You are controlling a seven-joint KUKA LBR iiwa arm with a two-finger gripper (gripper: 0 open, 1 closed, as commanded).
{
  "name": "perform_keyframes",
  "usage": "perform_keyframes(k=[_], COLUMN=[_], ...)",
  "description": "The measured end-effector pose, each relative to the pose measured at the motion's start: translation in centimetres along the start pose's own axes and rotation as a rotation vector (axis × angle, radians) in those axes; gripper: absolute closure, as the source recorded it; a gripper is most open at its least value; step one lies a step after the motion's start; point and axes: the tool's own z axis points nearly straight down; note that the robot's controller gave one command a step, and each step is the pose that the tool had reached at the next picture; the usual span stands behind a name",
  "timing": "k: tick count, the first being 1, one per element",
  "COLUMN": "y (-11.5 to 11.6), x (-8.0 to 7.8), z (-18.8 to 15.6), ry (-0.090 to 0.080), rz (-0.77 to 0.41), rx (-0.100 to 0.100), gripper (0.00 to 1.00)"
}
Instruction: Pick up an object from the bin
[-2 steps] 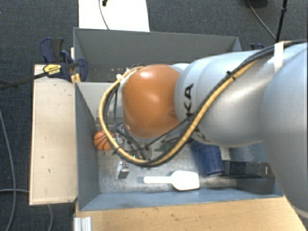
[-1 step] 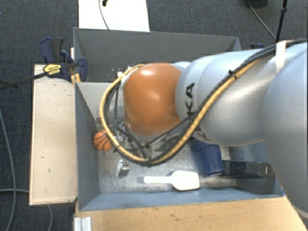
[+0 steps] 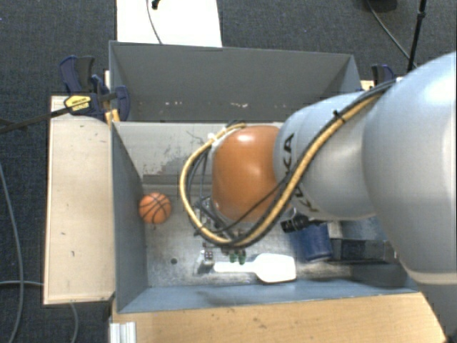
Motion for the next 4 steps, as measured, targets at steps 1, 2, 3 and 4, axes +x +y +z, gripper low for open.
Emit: perform_keyframes(k=[1,2,3,4], y=[-1.8,-7.5,-8.2,-14.8], x=[0.1,0.4,-0.3,-0.6], z=[0.3,-0.1,4.2,4.5], ry=[0.006,0.005,0.001,-0.02], rz=[-0.139,-0.097,-0.352,-0.211], rx=[0.002,0.002,0.001,-0.005], gripper=[0.0,0.0,0.0,1.0])
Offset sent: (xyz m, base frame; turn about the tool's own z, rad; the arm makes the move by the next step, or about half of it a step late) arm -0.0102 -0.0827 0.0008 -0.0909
